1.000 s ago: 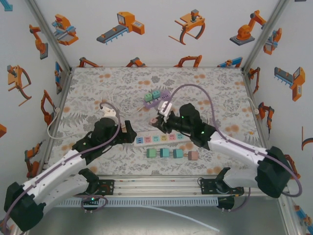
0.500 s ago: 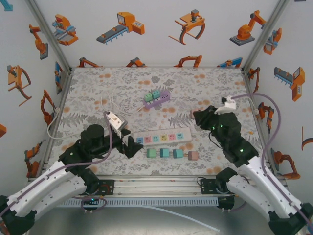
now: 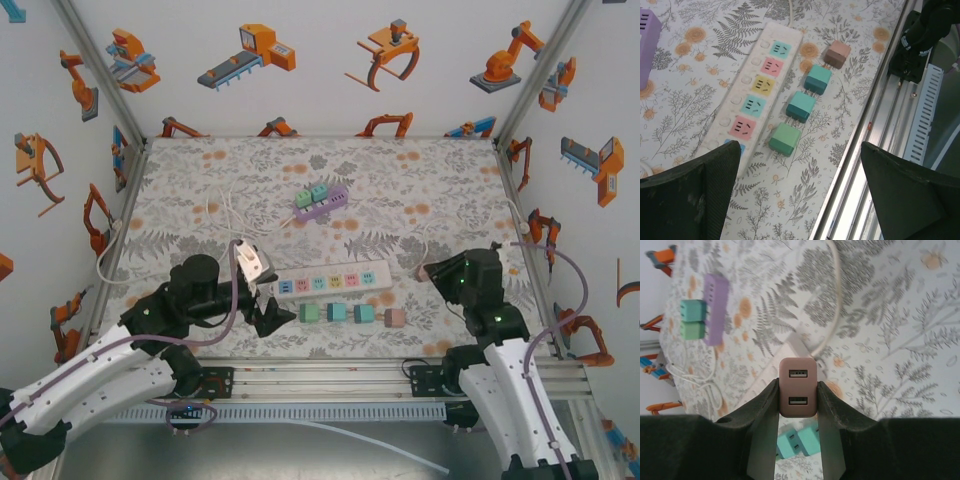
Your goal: Pull the plug off the socket
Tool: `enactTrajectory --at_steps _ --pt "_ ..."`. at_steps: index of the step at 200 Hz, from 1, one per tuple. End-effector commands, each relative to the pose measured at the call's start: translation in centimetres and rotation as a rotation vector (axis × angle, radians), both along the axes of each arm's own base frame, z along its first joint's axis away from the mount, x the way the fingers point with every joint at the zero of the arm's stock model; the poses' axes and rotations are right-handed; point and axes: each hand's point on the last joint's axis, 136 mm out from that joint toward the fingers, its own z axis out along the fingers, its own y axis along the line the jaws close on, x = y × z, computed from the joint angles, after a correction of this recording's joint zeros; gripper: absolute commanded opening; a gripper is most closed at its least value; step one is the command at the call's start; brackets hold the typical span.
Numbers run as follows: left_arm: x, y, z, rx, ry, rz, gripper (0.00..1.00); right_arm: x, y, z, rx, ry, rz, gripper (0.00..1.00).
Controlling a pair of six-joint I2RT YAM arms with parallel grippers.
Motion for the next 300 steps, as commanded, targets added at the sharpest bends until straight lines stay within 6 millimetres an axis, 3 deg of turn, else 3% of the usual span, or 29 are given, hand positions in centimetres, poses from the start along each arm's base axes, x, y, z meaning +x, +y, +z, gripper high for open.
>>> enactTrajectory --at_steps 1,39,110,148,195,213,244,257,279,300 --pt "-0.2 0.2 0.4 0.01 -0.033 -0.008 0.97 -1.4 0.4 -3.2 0.049 0.105 -0.004 0.0" --pt "0.4 0.0 0.1 0.023 -0.039 0.009 0.97 -3.2 1.1 -7.6 0.052 0.221 0.051 0.0" --pt "2.5 -0.9 -1.2 0.083 -0.005 0.082 0.97 -5.8 2.1 -11.7 0.132 0.317 0.07 0.0" --pt "2.9 -1.0 -1.5 0.091 -0.011 0.098 0.97 -6.8 1.2 -11.9 0.097 0.342 0.032 0.35" --pt "3.3 -0.4 -1.6 0.092 -0.023 0.134 0.97 -7.0 0.2 -10.9 0.051 0.343 -0.005 0.51" --pt "3.6 0.1 -1.7 0.095 -0.031 0.165 0.97 -6.6 -0.1 -9.9 0.043 0.322 -0.02 0.6" --pt "4.7 1.2 -1.4 0.084 -0.033 0.266 0.97 -4.5 -0.6 -5.9 -0.002 0.207 -0.017 0.62" --pt "6.5 2.6 -1.1 0.072 -0.019 0.413 0.97 -2.8 -0.3 -3.1 -0.031 0.119 0.024 0.63" --pt "10.1 6.6 -1.1 0.061 0.014 0.752 0.97 1.2 1.2 1.9 -0.105 -0.08 0.159 0.66" --pt "12.5 9.2 -1.4 0.046 0.074 0.934 0.97 5.1 3.1 6.9 -0.178 -0.246 0.28 0.67"
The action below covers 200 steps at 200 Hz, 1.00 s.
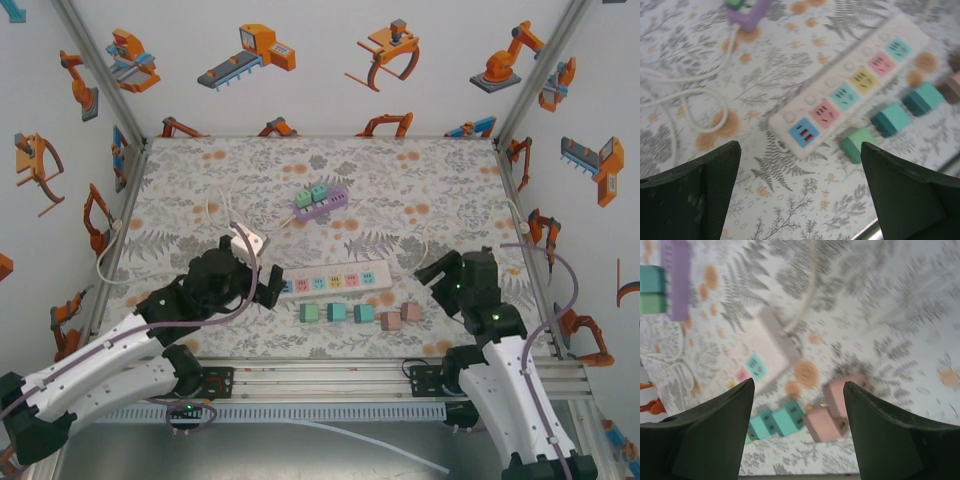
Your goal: Pull the plug off the socket
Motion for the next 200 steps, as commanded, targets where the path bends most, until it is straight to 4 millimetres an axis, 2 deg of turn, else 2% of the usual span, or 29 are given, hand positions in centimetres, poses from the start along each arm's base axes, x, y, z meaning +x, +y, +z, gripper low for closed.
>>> enactTrajectory --at_steps 1,17,42,46,53,70,79,81,91,93,96,98,121,138,160,183,195,200 --pt "3.8 4.5 1.4 -0.075 0.011 0.347 0.97 5.3 2.2 7.5 -0.108 -0.29 0.177 0.67" --pt "5.6 5.7 1.2 -0.149 0.055 0.45 0.97 8.0 4.4 10.8 -0.2 -0.376 0.284 0.67" --pt "9.5 6.7 0.9 -0.294 0.139 0.57 0.97 13.5 8.5 12.2 -0.343 -0.385 0.422 0.67" --pt "10.4 6.7 0.7 -0.322 0.163 0.583 0.97 14.5 9.4 11.6 -0.349 -0.371 0.449 0.67" --pt "11.9 6.3 0.2 -0.372 0.211 0.587 0.97 16.3 10.6 11.6 -0.339 -0.37 0.48 0.67" --pt "16.2 5.2 -0.7 -0.47 0.305 0.578 1.0 21.1 13.3 9.6 -0.287 -0.289 0.525 0.67" --pt "18.6 4.6 -1.4 -0.497 0.347 0.585 0.96 23.5 14.5 8.2 -0.274 -0.251 0.549 0.66" --pt "19.1 4.5 -0.9 -0.509 0.343 0.581 0.95 24.1 14.8 8.2 -0.27 -0.247 0.551 0.66" --pt "21.7 3.5 -1.8 -0.518 0.38 0.569 0.94 26.8 15.7 6.2 -0.264 -0.197 0.553 0.66" --pt "22.2 3.3 -1.9 -0.519 0.387 0.565 0.94 27.3 15.9 6.6 -0.263 -0.208 0.55 0.67" --pt "23.0 3.0 -2.1 -0.521 0.395 0.559 0.94 27.9 16.1 5.0 -0.265 -0.168 0.552 0.66" --pt "23.5 2.7 -2.3 -0.52 0.401 0.555 0.94 28.7 16.4 5.5 -0.264 -0.18 0.548 0.66" --pt "28.0 0.4 -4.3 -0.519 0.436 0.518 0.94 32.9 17.9 1.5 -0.262 -0.125 0.563 0.65" --pt "30.2 -0.4 -6.3 -0.5 0.467 0.525 0.92 34.7 18.9 -0.7 -0.247 -0.12 0.58 0.63" --pt "31.7 -0.9 -9.2 -0.452 0.518 0.548 0.88 35.4 20.2 -3.1 -0.191 -0.091 0.611 0.61" --pt "31.7 -1.5 -11.3 -0.407 0.57 0.538 0.83 34.9 20.3 -5.1 -0.154 -0.044 0.598 0.56" --pt "31.1 -1.9 -12.4 -0.387 0.604 0.519 0.78 34.3 20.2 -5.8 -0.143 -0.022 0.591 0.46" --pt "30.8 -2.1 -12.9 -0.373 0.618 0.513 0.76 34.0 20.2 -5.9 -0.139 -0.013 0.585 0.45"
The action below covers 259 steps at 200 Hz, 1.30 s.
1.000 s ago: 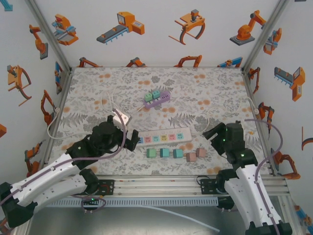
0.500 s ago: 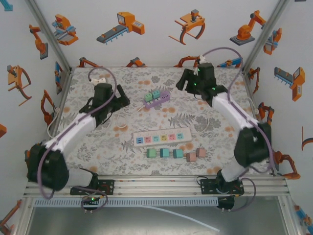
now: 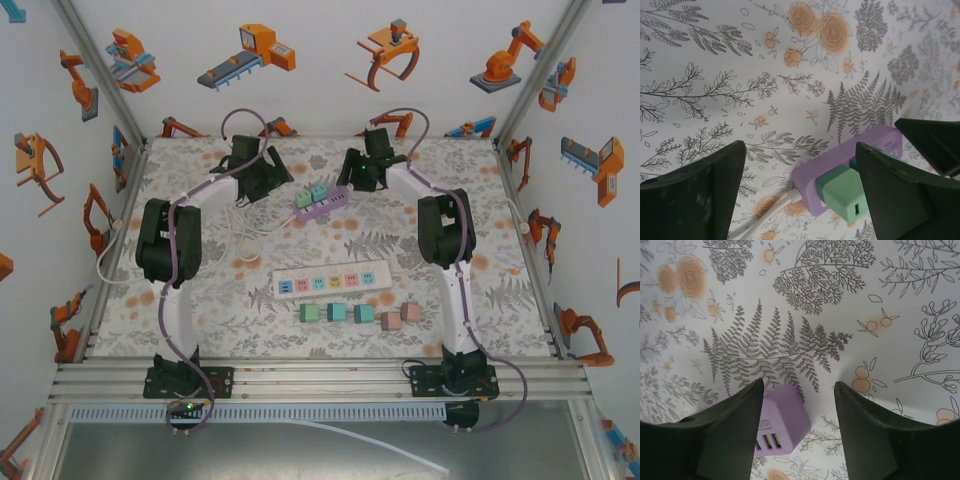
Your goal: Pull the plug off the socket
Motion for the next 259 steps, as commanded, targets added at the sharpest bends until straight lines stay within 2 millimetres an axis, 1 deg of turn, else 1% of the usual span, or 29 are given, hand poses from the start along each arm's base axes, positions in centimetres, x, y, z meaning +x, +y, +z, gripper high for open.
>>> enactTrajectory --at_steps 1,13,31,42,60,72,85,86,88,102,122,136,156,178,197,219,232,246,259 --pt "-1.2 -1.1 -1.0 0.005 0.066 -0.063 0.76 -0.9 0.5 1.5 0.045 0.014 -0.007 0.45" --pt "-2.3 -1.6 -1.9 0.033 0.098 -0.095 0.73 -1.8 0.3 1.2 0.044 0.034 -0.024 0.45" --pt "-3.8 -2.0 -3.3 0.073 0.138 -0.126 0.7 -3.6 0.6 1.1 0.044 0.04 -0.021 0.43" --pt "-4.6 -2.3 -3.9 0.079 0.152 -0.143 0.69 -4.8 1.0 1.2 0.036 0.038 -0.01 0.43" --pt "-5.9 -2.3 -4.5 0.079 0.176 -0.155 0.67 -6.7 1.3 0.8 0.024 0.06 -0.001 0.43" --pt "-6.8 -2.2 -4.7 0.08 0.187 -0.16 0.67 -7.9 1.3 0.6 0.026 0.074 -0.005 0.43" --pt "-8.1 -1.9 -4.9 0.081 0.196 -0.164 0.67 -9.3 0.8 0.1 0.02 0.091 -0.021 0.43" --pt "-8.2 -1.9 -5.0 0.082 0.2 -0.165 0.67 -9.2 0.9 0.4 0.023 0.085 -0.022 0.43" --pt "-8.4 -1.8 -5.0 0.082 0.2 -0.165 0.67 -9.4 0.8 0.4 0.022 0.086 -0.025 0.43" --pt "-10.0 -1.5 -5.2 0.082 0.209 -0.166 0.67 -11.0 0.2 -0.3 0.017 0.117 -0.05 0.43" --pt "-12.0 -1.1 -5.4 0.089 0.218 -0.166 0.66 -13.4 -0.1 -0.8 0.016 0.13 -0.062 0.43" --pt "-13.1 -0.8 -5.4 0.098 0.216 -0.166 0.67 -14.6 -0.4 -0.7 -0.003 0.115 -0.066 0.43" --pt "-14.3 -1.2 -4.9 0.103 0.212 -0.188 0.67 -15.5 -1.0 0.1 -0.017 0.102 -0.071 0.44" --pt "-15.0 -0.9 -3.7 0.121 0.187 -0.178 0.68 -15.8 -1.9 2.0 -0.052 0.056 -0.072 0.49" --pt "-15.4 -0.2 -2.5 0.125 0.163 -0.158 0.68 -16.0 -2.2 4.9 -0.067 -0.017 -0.039 0.53" --pt "-15.9 0.4 -0.7 0.132 0.13 -0.148 0.71 -16.6 -2.3 9.6 -0.069 -0.178 0.038 0.58" --pt "-16.1 0.9 0.9 0.141 0.095 -0.143 0.74 -17.1 -2.3 12.6 -0.078 -0.3 0.096 0.59" --pt "-16.3 1.3 3.1 0.147 0.047 -0.146 0.75 -17.8 -2.3 15.6 -0.095 -0.432 0.162 0.6" --pt "-16.8 1.2 5.5 0.132 -0.002 -0.167 0.76 -18.6 -2.2 18.0 -0.125 -0.543 0.224 0.6"
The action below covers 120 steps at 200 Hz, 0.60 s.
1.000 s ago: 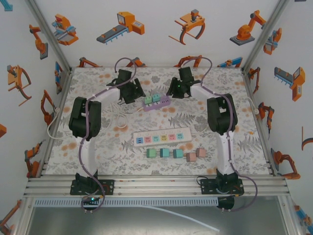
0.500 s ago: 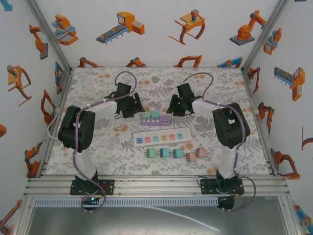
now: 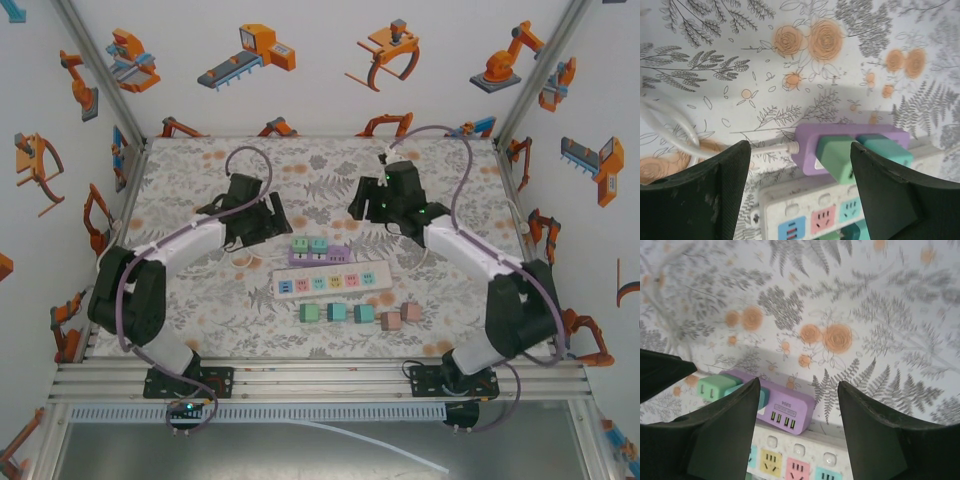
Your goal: Pull the plug off the socket
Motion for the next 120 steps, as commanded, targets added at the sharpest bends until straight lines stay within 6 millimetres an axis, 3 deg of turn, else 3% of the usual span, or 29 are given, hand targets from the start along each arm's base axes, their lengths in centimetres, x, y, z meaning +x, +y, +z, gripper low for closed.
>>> enactTrajectory --at_steps 1,33,42,65,86,120 --pt "-0.9 0.7 3.9 0.013 -0.08 -0.028 0.76 -0.7 0.3 5.0 -0.09 -0.268 0.141 0.6" --pt "-4.1 0.5 10.4 -0.063 -0.225 -0.139 0.82 -2.6 0.9 8.7 -0.182 -0.495 0.298 0.66" --pt "-5.3 0.3 12.3 -0.089 -0.275 -0.182 0.83 -3.2 1.3 9.0 -0.211 -0.538 0.353 0.72" --pt "-8.6 0.3 15.4 -0.152 -0.356 -0.259 0.84 -5.6 3.2 8.8 -0.259 -0.648 0.571 0.72" --pt "-11.7 -0.2 16.3 -0.195 -0.367 -0.36 0.84 -8.9 4.8 7.7 -0.286 -0.753 0.823 0.74" --pt "-14.4 -0.7 14.4 -0.197 -0.307 -0.454 0.84 -12.2 5.8 5.0 -0.301 -0.777 1.083 0.77"
